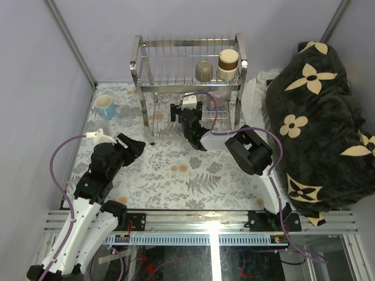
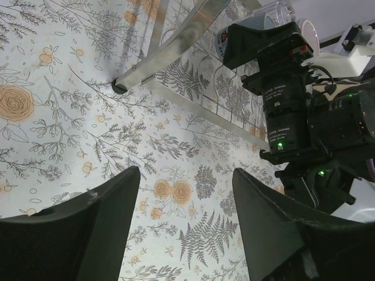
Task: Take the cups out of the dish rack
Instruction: Move the cup to the dish rack.
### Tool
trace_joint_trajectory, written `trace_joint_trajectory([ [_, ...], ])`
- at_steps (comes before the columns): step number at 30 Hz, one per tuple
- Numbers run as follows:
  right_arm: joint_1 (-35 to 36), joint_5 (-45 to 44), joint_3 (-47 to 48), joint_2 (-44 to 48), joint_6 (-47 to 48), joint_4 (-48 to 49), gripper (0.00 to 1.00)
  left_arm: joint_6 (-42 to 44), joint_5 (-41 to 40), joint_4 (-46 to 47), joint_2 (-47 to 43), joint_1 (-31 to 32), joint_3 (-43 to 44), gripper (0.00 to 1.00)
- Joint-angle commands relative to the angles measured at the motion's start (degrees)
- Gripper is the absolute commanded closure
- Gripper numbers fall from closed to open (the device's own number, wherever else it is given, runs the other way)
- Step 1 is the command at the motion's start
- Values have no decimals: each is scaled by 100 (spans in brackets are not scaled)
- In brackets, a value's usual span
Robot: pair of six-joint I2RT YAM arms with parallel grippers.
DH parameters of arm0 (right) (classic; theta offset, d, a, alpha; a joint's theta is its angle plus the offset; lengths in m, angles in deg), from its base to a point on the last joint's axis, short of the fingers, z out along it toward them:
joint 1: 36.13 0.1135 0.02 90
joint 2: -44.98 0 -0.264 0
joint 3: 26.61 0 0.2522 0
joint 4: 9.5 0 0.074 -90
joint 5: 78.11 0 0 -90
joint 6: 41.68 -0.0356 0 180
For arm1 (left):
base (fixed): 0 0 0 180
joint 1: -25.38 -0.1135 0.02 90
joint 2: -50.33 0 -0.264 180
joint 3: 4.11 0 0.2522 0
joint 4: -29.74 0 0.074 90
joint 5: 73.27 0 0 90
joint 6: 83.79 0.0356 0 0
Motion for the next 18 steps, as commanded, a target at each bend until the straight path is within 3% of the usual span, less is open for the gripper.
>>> trace_joint_trajectory([
  [1, -49, -129, 401, -178, 71, 234, 3, 116, 107, 207, 16, 34, -66, 36],
  [11, -98, -304, 618, -409, -3, 201, 7, 90, 169, 277, 76, 34, -114, 36],
  [18, -111, -351, 557, -476, -106, 319, 25, 80, 206, 303, 78, 38, -150, 36],
])
